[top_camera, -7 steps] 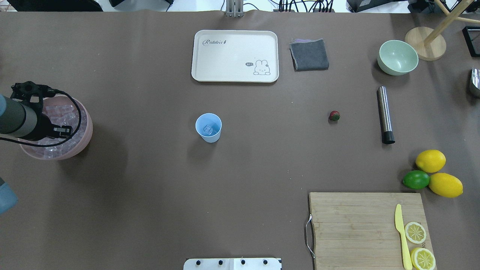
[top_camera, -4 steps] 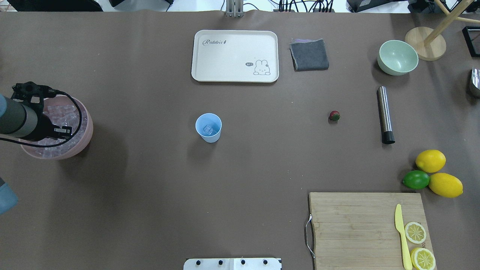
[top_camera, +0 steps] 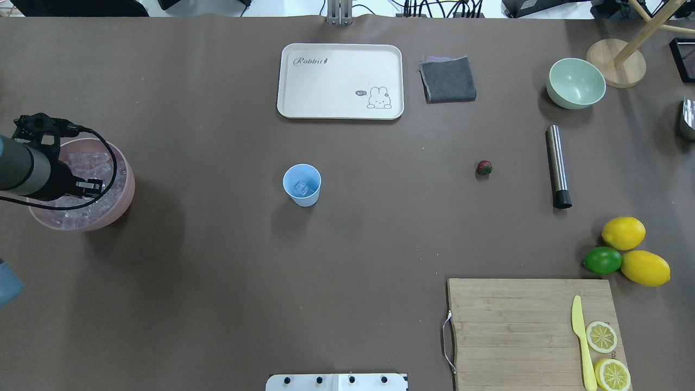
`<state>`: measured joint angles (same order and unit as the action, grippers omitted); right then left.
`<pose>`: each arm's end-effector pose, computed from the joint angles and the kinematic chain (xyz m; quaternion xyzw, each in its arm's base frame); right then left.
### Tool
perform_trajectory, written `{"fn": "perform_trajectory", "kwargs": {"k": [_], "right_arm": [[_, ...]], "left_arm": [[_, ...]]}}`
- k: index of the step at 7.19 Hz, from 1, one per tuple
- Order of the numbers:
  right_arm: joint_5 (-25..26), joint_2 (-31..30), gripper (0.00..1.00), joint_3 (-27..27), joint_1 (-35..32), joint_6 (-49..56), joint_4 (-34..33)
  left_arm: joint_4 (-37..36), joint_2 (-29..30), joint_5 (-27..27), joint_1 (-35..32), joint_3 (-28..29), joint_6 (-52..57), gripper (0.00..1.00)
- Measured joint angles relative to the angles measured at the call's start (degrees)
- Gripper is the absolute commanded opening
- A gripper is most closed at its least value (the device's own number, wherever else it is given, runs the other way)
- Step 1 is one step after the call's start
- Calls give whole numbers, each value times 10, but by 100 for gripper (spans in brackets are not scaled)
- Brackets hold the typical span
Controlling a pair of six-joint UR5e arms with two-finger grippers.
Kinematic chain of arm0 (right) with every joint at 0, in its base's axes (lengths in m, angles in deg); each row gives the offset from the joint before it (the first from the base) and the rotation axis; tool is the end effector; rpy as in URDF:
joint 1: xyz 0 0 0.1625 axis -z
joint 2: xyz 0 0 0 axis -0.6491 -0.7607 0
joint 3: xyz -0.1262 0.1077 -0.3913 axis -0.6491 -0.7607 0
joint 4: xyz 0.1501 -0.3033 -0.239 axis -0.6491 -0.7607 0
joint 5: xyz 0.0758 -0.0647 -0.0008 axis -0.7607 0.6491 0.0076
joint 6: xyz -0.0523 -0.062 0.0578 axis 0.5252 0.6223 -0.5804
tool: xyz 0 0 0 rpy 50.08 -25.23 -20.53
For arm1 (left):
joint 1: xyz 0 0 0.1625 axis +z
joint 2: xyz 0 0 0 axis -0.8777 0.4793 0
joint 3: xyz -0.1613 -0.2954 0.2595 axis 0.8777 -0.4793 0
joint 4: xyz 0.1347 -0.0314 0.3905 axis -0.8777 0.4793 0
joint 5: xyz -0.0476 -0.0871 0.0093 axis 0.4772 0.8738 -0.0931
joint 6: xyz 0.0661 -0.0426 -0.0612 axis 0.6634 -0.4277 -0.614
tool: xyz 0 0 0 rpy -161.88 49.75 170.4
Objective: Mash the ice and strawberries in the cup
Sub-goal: 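Lift the ice cube and carry it over the light-blue cup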
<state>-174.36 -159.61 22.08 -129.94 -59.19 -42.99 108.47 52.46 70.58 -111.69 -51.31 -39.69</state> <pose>0.0539 -0.4707 0.6205 -0.0142 -0.4135 0.0095 0.9103 0.2461 -0.4555 0.4726 0.1239 0.3305 -0.0130 0.9355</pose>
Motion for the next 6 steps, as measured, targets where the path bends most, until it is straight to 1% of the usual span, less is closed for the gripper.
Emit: {"fn": "perform_trajectory", "kwargs": {"k": [2,3,4,5,6], "right_arm": [[-3,2,100,3,0,0,-1],[-4,3,100,3,0,0,-1],[-5,4,100,3,0,0,-1],[-6,6,100,2,1,0,-2],[-6,9,100,0,2,0,-4]], "left_arm": [[0,18,4,-52,-12,17,0],[1,49,8,-64,-16,-7,0],[1,101,12,-63,-15,-54,0],[0,160,20,-46,-9,-104,0],[-1,219,25,-13,7,-155,0]]}}
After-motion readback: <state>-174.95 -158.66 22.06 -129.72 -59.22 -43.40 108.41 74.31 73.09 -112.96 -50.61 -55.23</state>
